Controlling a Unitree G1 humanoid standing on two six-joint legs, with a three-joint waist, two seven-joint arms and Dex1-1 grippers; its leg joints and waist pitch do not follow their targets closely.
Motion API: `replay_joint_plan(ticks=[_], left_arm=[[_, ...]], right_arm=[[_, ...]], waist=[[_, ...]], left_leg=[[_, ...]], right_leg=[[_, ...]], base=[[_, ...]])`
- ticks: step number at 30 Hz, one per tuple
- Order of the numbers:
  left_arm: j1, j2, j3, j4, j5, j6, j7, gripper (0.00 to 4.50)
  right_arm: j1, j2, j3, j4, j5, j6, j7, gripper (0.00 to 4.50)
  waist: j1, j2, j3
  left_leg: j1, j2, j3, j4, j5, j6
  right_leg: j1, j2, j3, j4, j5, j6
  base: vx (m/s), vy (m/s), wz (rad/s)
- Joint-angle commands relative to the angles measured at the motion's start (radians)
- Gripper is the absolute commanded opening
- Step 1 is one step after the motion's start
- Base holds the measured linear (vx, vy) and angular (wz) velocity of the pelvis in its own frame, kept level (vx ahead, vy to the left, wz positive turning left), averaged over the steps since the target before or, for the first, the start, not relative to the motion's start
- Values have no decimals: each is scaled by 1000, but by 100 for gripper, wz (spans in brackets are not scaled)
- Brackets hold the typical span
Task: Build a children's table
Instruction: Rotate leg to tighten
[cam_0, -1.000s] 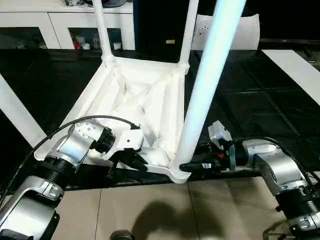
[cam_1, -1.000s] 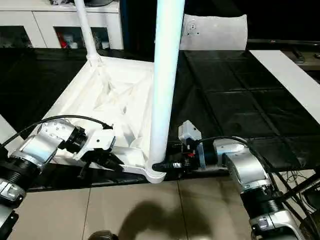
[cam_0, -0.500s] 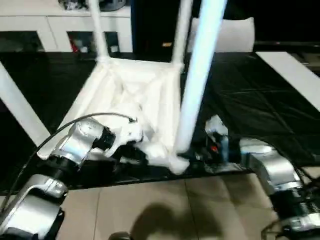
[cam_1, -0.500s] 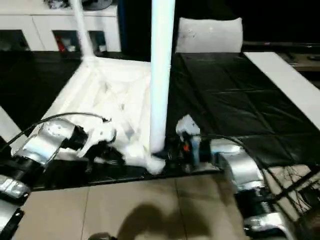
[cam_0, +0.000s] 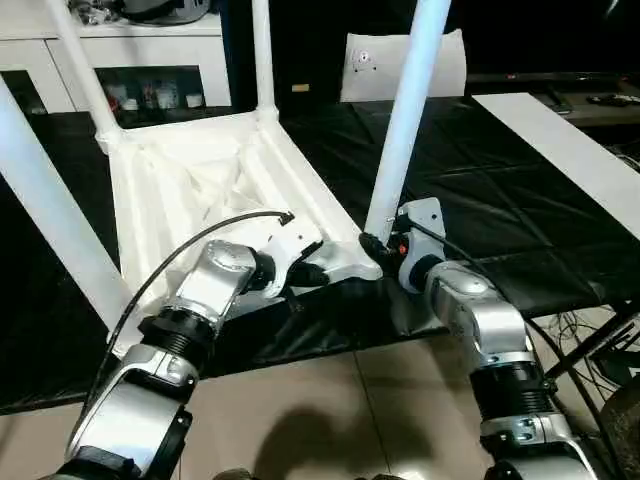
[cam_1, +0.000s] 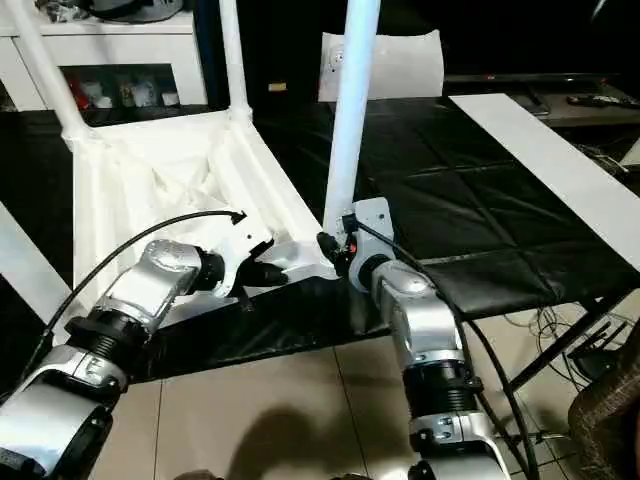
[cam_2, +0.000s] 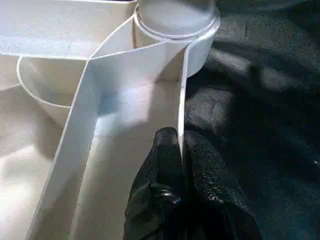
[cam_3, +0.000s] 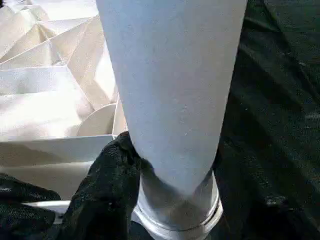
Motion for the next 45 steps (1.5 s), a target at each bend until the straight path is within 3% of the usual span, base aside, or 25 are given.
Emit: replay_joint_plan(ticks=[1,2,3,4,5,6,7,8,9,11,13,17,19,20,22,23,29,32,33,34,37,38,40,41,45], left_arm=[[-26,-71,-11,-43,-30,-54,40,0],[-26,-53,-14,-42,-26,-95,30,0],[-25,-42,-17,-42,-22,-119,22,0],[-23,-26,-22,-43,-17,-147,11,0],[-20,-7,-29,-44,-16,-164,-16,0],[-14,11,-38,-45,-14,-193,-46,0],[-14,11,-38,-45,-14,-193,-46,0],[-8,31,-48,-50,-11,-219,-83,0],[-3,55,-61,-44,-3,-257,-120,0],[-5,91,-77,-21,15,-314,-163,0],[-13,112,-80,7,20,-359,-193,0],[-36,154,-83,74,22,-456,-253,0],[-48,172,-87,102,22,-500,-279,0],[-52,180,-87,114,21,-521,-293,0],[-64,203,-88,140,18,-569,-324,0],[-75,229,-84,166,16,-619,-347,0],[-79,298,-61,234,2,-704,-418,0],[-55,306,-21,214,-54,-694,-451,0],[-34,305,15,183,-111,-666,-473,0],[-21,303,34,158,-138,-650,-474,43],[45,286,107,9,-264,-531,-463,57],[56,283,117,-15,-285,-513,-460,65],[111,271,159,-129,-342,-444,-405,89],[145,268,179,-193,-368,-404,-373,94],[251,246,238,-368,-414,-299,-243,122]], right_arm=[[11,85,112,-9,37,7,69,268],[21,57,135,-19,10,-36,77,298],[27,42,147,-26,-4,-57,86,307],[37,23,162,-35,-21,-83,96,311],[49,7,159,-45,-26,-109,104,317],[62,-9,157,-56,-26,-130,118,317],[62,-9,157,-56,-26,-130,118,336],[82,-29,158,-73,-29,-147,133,349],[110,-57,155,-98,-29,-148,151,356],[158,-101,153,-141,-28,-152,180,369],[194,-125,142,-181,-12,-139,202,385],[271,-179,124,-274,28,-117,265,417],[299,-205,119,-311,52,-113,297,442],[312,-218,117,-329,64,-109,314,442],[343,-252,115,-373,93,-94,360,448],[370,-283,114,-407,115,-85,402,448],[404,-300,108,-449,144,-59,426,448],[411,-298,113,-462,151,-59,417,448],[418,-300,121,-479,154,-39,400,448],[419,-299,125,-488,159,-8,391,450],[429,-301,152,-521,159,39,389,450],[431,-303,157,-524,157,42,388,450],[434,-298,169,-536,154,31,387,450],[435,-293,170,-545,167,31,393,450],[447,-274,166,-571,191,33,381,450]], waist=[[2,3,-56],[6,19,-59],[5,13,-59],[8,19,-62],[11,15,-64],[15,20,-65],[15,23,-65],[18,22,-67],[16,14,-67],[17,19,-65],[22,25,-64],[34,25,-58],[31,23,-57],[38,23,-56],[36,23,-55],[41,14,-55],[38,14,-56],[38,13,-56],[40,11,-58],[40,9,-57],[42,9,-61],[41,10,-56],[40,2,-53],[40,-3,-48],[34,-2,-43]], left_leg=[[8,33,-14,-78,-284,2],[8,32,-16,-77,-271,0],[5,33,-14,-77,-265,0],[4,32,-13,-76,-247,-3],[2,31,-12,-74,-232,0],[2,30,-10,-73,-215,7],[-5,29,-12,-73,-201,12],[-4,29,-11,-70,-178,17],[-5,29,-8,-68,-169,23],[-5,31,-8,-69,-144,38],[0,33,-9,-69,-159,37],[4,35,-9,-76,-211,31],[2,38,-13,-81,-246,13],[9,37,-10,-77,-261,17],[3,37,-14,-82,-258,11],[4,36,-11,-78,-253,23],[1,39,-12,-78,-225,13],[2,42,-11,-78,-217,8],[4,42,-10,-78,-212,8],[1,42,-9,-77,-193,11],[2,52,-10,-77,-176,5],[3,47,-7,-76,-198,9],[2,46,-7,-78,-220,4],[-1,47,-9,-80,-242,0],[2,43,-11,-82,-275,-3]], right_leg=[[39,-83,49,-89,-373,-124],[41,-85,50,-85,-349,-131],[41,-82,50,-88,-333,-130],[44,-80,51,-84,-275,-137],[48,-80,50,-79,-246,-141],[48,-79,52,-74,-203,-153],[55,-80,50,-71,-186,-160],[57,-80,50,-69,-159,-165],[57,-78,51,-67,-143,-168],[58,-77,51,-62,-113,-177],[54,-77,50,-64,-130,-176],[52,-77,50,-78,-222,-146],[52,-82,49,-78,-272,-144],[47,-82,52,-87,-307,-125],[52,-81,51,-83,-307,-128],[52,-82,53,-85,-307,-115],[49,-86,51,-75,-289,-131],[47,-87,53,-70,-257,-149],[47,-87,53,-68,-245,-154],[49,-87,53,-62,-209,-169],[51,-93,53,-44,-137,-213],[45,-88,51,-53,-156,-218],[48,-89,51,-56,-194,-207],[50,-95,51,-60,-280,-180],[42,-89,52,-79,-420,-114]], base=[[0,0,0],[0,0,0],[0,0,0],[0,0,0],[0,0,0],[0,0,0],[53,-32,3],[0,0,0],[0,0,0],[0,0,0],[0,0,0],[0,0,0],[0,0,0],[0,0,0],[0,0,0],[0,0,0],[0,0,0],[0,0,0],[0,0,0],[0,0,0],[0,0,0],[0,0,0],[0,0,0],[0,0,0],[0,0,0]])
